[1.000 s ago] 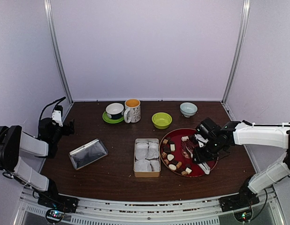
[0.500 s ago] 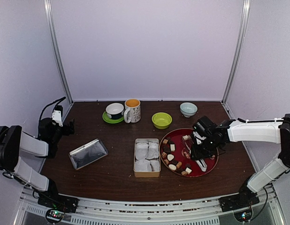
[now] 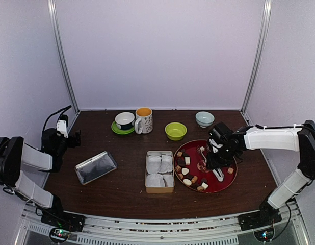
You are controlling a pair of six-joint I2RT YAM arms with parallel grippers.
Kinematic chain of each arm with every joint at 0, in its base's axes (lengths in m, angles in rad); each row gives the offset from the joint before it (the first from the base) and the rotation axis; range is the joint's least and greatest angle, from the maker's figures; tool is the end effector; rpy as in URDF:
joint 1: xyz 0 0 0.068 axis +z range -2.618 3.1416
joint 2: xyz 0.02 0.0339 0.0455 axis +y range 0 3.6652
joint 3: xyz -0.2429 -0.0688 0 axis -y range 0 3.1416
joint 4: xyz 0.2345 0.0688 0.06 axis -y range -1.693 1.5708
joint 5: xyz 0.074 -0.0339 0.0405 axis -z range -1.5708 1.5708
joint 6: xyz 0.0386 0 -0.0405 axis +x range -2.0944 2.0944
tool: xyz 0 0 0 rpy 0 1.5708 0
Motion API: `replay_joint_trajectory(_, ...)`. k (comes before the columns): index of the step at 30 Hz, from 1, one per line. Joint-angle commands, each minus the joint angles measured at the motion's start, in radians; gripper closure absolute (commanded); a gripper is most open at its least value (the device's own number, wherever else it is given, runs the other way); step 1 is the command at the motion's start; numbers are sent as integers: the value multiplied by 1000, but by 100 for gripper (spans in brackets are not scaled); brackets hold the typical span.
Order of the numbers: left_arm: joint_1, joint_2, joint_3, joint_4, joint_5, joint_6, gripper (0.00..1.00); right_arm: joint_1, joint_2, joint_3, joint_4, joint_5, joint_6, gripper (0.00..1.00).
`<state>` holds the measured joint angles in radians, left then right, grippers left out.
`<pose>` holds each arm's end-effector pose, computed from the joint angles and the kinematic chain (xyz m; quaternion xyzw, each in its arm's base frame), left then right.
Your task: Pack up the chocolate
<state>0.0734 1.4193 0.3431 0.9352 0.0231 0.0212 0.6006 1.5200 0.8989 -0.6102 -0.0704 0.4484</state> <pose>0.2583 0.0181 0.1599 -0.0121 0.7551 0.0223 0.6552 0.2218 0.1553 0.1623 -0.0808 0.9817 0.1146 0.1288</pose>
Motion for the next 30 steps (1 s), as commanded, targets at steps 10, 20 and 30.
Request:
replay_joint_trajectory(10, 9, 4, -6, 62, 10, 10, 2, -7, 67, 87, 6, -9, -72, 54)
replay_joint_trajectory(20, 9, 4, -6, 61, 10, 10, 2, -7, 44, 81, 13, -27, -129, 61)
replay_joint_trajectory(30, 8, 6, -6, 62, 10, 10, 2, 4, -76, 40, 21, -44, -146, 63)
